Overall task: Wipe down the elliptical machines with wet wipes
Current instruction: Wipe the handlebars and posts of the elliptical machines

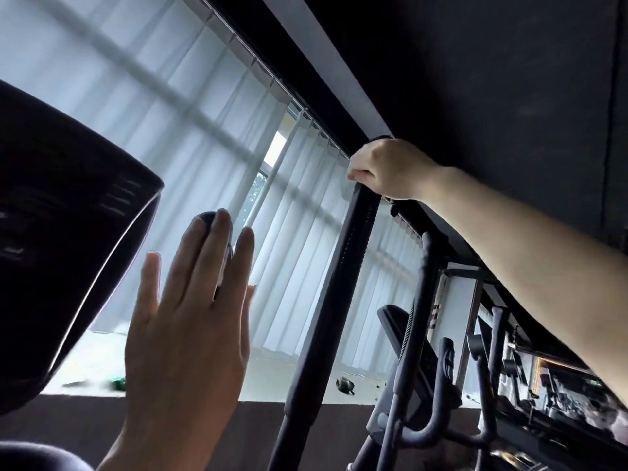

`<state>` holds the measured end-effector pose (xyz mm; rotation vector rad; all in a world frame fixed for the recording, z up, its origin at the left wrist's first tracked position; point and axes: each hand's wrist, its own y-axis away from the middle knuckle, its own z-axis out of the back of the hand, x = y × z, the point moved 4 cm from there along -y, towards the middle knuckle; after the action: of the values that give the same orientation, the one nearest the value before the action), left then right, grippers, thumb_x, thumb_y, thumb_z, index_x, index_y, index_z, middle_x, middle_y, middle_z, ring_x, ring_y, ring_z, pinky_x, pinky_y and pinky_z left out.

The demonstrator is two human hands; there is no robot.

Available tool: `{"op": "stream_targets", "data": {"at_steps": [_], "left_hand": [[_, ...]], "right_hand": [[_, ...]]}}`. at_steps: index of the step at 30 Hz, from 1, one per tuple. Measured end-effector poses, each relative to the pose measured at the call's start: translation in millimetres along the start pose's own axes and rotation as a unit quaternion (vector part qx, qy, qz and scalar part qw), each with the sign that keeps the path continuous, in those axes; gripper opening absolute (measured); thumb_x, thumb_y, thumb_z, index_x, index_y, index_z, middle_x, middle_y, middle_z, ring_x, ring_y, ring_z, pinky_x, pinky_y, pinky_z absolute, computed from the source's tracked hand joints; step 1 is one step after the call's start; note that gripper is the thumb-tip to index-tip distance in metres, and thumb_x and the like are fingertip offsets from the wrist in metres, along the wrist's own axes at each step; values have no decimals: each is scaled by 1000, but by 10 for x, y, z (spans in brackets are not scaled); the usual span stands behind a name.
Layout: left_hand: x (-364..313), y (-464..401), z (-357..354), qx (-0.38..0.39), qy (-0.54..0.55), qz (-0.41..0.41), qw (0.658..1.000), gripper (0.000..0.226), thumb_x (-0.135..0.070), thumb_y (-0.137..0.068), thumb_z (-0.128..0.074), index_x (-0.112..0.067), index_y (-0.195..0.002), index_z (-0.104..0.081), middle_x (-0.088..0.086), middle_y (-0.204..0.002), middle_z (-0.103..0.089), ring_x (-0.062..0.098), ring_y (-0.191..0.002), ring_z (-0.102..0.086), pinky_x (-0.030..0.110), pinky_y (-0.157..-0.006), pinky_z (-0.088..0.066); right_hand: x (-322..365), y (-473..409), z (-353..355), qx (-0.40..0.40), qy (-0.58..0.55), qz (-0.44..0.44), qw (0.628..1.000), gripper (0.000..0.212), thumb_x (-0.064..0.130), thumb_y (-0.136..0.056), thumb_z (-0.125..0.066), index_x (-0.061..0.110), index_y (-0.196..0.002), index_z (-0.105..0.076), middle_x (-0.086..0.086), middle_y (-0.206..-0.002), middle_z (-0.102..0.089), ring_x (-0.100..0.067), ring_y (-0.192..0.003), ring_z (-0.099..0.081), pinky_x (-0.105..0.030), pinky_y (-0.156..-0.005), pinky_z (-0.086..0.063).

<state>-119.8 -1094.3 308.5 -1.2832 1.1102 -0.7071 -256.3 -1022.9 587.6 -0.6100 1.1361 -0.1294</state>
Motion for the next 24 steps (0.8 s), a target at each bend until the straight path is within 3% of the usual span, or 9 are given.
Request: {"op": "stream_targets", "data": {"at_steps": [3,7,10,13,15,17,19,22,24], "left_hand": [[18,14,5,-9,-25,0,1000,52,-23,-98,-42,-6,-147,-41,13,-159,-30,30,-146,-30,60,-113,-24],[19,20,3,-5,-50,-3,999,56,-27,-98,-38,-5,-149,-37,11,-159,-28,29,-147,-27,60,-114,-22],[34,15,-8,0,-67,-2,998,58,-30,-98,-36,-4,-150,-35,10,-159,-28,27,-146,-25,60,-114,-22],[36,14,-7,-4,-70,0,998,57,-32,-99,-34,-4,-149,-36,10,-158,-28,27,-146,-25,61,-113,-23],[27,8,-6,-8,-76,-1,997,57,-32,-100,-32,-5,-149,-37,10,-158,-30,27,-145,-26,60,-113,-23],[25,14,-9,-13,-86,-3,996,56,-32,-101,-32,-5,-149,-37,10,-158,-31,28,-145,-28,61,-113,-23],[29,34,5,-15,-94,2,995,55,-30,-101,-34,-6,-150,-35,10,-159,-29,28,-145,-28,61,-113,-23],[23,29,49,-6,-84,37,996,56,-30,-101,-35,-9,-152,-31,10,-159,-26,31,-145,-30,60,-113,-22],[25,29,81,8,-61,72,995,57,-32,-101,-35,-11,-153,-26,11,-160,-26,31,-145,-31,58,-114,-23]], "right_hand": [[-117,-84,2,-16,1,1,1000,32,32,-100,-50,7,-93,-69,-10,-92,-69,-31,-90,-65,-42,-78,-53],[-207,-192,48,-89,62,-5,994,33,24,-99,-51,0,-97,-73,-20,-101,-71,-37,-107,-64,-47,-104,-45],[-114,-71,-54,-109,14,-17,994,45,34,-97,-41,0,-88,-69,-15,-89,-71,-34,-91,-67,-51,-94,-52],[39,178,-171,-127,-80,-16,989,30,25,-98,-52,2,-91,-69,-17,-86,-70,-36,-86,-67,-51,-84,-55],[221,319,-236,-135,-113,2,984,29,25,-99,-52,2,-94,-70,-15,-88,-71,-34,-86,-67,-39,-85,-53],[431,448,-330,-137,-142,25,980,41,36,-97,-46,4,-90,-71,-12,-83,-71,-31,-83,-67,-31,-88,-46],[666,584,-484,-126,-162,54,977,53,47,-97,-38,7,-85,-71,-7,-75,-69,-28,-79,-66,-34,-92,-50],[942,771,-620,-232,-144,61,960,59,45,-104,-30,9,-80,-69,-4,-71,-66,-28,-73,-65,-41,-75,-53],[1021,821,-594,-328,-165,-20,930,56,39,-106,-30,8,-80,-69,-5,-72,-67,-28,-71,-65,-38,-68,-52]]}}
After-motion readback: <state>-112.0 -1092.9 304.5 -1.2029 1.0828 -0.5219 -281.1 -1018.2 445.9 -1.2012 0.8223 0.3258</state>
